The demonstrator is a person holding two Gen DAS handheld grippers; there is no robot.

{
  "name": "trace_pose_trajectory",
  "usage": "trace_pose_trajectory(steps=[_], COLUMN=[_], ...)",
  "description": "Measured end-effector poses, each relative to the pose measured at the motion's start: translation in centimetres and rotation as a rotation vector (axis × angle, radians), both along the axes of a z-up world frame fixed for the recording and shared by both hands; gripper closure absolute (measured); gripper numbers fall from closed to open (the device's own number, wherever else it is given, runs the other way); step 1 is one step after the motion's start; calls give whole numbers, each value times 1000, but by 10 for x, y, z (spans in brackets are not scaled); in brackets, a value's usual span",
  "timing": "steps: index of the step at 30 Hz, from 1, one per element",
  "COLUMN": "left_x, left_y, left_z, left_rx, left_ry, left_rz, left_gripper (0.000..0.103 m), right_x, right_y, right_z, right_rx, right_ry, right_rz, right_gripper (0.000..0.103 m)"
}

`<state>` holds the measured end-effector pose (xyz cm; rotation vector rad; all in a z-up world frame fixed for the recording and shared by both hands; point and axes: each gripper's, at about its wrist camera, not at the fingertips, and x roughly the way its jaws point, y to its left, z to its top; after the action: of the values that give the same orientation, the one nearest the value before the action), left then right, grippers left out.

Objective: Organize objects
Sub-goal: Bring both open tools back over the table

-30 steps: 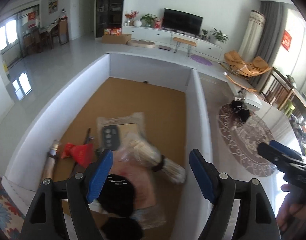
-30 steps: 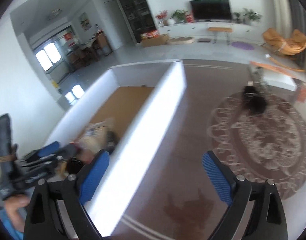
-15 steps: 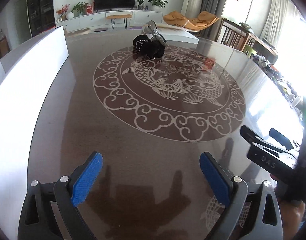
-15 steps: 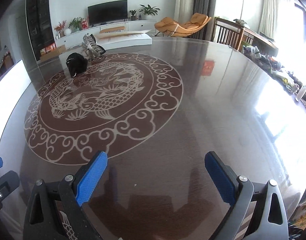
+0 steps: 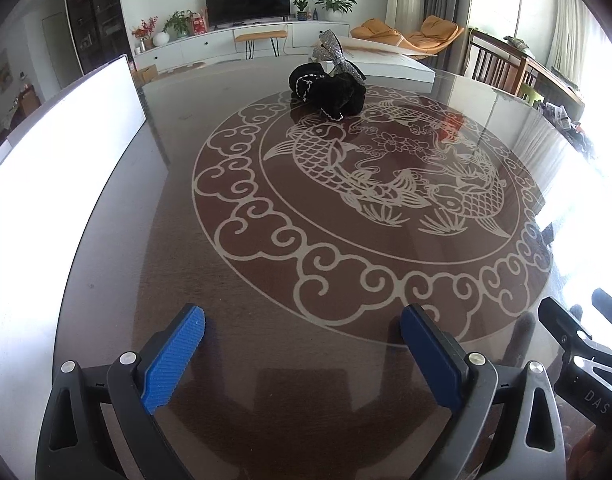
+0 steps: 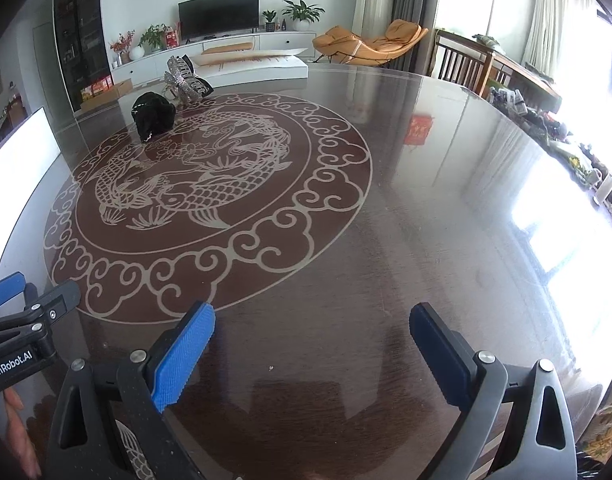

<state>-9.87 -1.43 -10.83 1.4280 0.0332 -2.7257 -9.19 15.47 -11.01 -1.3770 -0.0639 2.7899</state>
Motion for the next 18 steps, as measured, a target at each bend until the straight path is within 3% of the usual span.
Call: trace_pose_trajectory(steps=[5,18], left_x=[-14,-16], left_y=[1,1], left_z=[-1,-1], left_rx=[0,3], left_ry=[10,12], left_rz=[-7,2], left_gripper=[0,0], right_x=[-2,-2], right_y=[7,3], right_z=[-4,-5], right_rx=[-45,-40], right_ry=[-28,-42], right_rz=[-21,-6], right_gripper=[5,0])
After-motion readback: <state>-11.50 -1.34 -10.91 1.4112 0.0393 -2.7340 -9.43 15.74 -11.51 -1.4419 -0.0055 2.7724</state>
